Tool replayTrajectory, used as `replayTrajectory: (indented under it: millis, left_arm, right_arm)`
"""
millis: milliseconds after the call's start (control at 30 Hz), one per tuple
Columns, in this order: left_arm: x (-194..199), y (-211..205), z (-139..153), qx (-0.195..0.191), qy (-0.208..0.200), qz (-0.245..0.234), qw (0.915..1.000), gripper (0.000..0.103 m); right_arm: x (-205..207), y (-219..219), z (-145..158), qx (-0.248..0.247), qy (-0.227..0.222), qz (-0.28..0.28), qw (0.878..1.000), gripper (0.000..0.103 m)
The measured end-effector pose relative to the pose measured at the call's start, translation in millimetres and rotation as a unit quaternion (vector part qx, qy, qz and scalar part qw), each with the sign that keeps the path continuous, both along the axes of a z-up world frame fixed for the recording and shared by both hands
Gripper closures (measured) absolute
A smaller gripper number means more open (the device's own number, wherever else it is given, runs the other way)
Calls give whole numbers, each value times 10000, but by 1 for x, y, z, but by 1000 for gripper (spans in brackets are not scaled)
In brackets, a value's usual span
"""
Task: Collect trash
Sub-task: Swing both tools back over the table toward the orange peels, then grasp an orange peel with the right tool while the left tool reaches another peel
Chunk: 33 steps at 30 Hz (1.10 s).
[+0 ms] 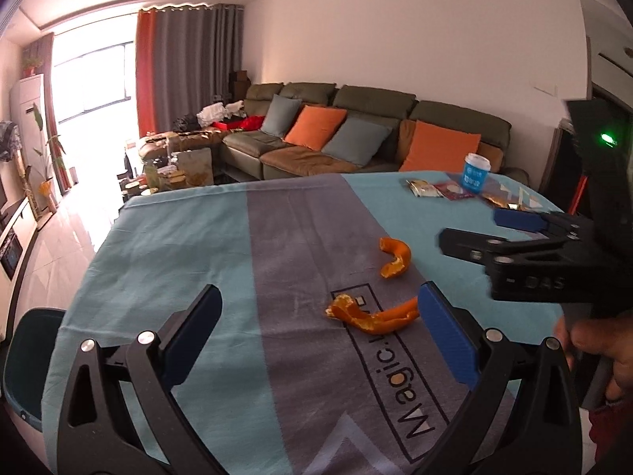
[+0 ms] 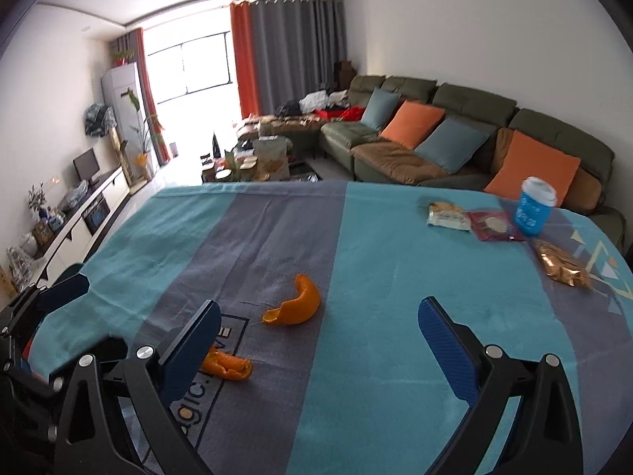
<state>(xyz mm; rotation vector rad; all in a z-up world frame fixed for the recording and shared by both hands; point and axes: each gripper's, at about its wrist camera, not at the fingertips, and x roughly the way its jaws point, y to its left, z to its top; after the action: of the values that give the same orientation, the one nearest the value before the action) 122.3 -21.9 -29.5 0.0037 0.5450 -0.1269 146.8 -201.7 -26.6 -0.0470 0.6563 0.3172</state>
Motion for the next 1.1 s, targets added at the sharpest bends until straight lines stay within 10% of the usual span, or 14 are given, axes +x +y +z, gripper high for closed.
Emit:
replayTrajectory:
  millis: [233, 1100]
  left_arm:
    - [12, -13, -15, 46, 284, -246, 9993, 5]
    - [68, -35, -44, -137, 1218, -693, 9900, 6]
  right_arm:
    - [35, 16, -17, -220, 444, 222, 9985, 7]
    - [71, 18, -44, 177, 1245, 840, 9885, 73]
